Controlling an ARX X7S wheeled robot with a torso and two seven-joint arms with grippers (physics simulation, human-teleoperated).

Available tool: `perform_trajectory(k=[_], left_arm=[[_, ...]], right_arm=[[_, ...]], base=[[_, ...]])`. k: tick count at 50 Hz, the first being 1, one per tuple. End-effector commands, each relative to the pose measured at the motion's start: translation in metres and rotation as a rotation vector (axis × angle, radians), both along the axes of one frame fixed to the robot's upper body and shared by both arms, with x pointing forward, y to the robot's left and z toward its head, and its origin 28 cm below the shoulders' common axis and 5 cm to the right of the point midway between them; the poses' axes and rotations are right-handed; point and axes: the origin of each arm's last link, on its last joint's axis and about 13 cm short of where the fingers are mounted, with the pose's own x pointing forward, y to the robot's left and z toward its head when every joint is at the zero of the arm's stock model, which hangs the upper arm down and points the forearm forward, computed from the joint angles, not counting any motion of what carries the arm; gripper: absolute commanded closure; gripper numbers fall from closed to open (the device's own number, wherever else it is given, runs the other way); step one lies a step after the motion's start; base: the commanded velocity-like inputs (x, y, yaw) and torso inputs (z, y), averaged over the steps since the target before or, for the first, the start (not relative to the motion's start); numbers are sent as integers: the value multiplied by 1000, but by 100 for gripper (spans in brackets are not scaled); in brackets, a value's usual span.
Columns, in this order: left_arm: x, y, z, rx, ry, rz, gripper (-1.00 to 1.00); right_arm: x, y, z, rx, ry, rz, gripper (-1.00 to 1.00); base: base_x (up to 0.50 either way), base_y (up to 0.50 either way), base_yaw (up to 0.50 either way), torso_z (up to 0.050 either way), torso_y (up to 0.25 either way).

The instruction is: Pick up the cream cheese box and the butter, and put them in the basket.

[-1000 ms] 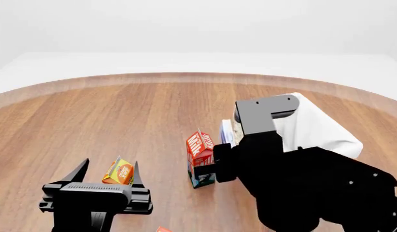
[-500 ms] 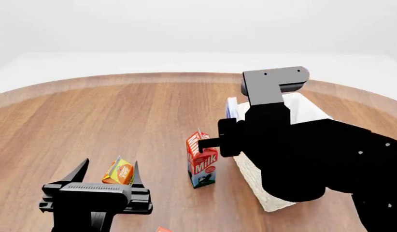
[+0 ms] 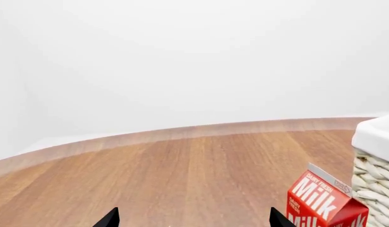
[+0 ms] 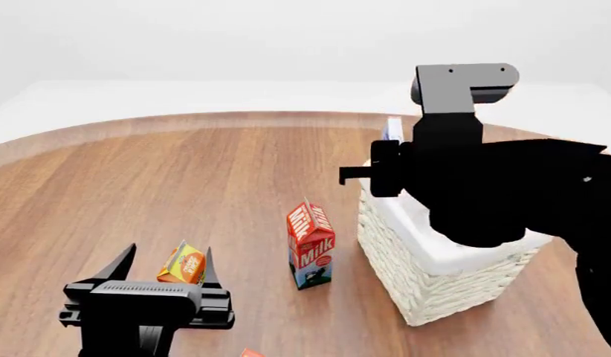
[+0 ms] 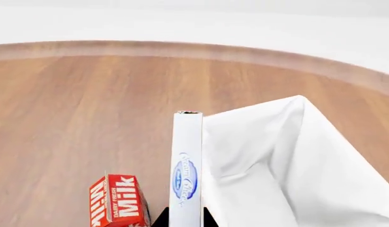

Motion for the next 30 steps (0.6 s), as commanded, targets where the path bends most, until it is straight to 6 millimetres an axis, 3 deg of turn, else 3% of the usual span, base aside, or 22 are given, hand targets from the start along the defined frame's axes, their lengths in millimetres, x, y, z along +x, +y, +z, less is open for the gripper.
perform_trajectory(k=[1, 18, 30], left_arm=[[0, 0, 0, -1, -2, 1, -100], [0, 0, 1, 0, -1, 1, -100], [0, 0, 1, 1, -1, 0, -100]], right_arm=[[16, -18, 8, -5, -18, -80, 100], [41, -36, -2, -16, 33, -162, 100], [56, -41, -20, -21, 117, -176, 100]], base=[[0, 0, 0, 0, 10], [0, 0, 0, 0, 1], [0, 0, 0, 1, 0]])
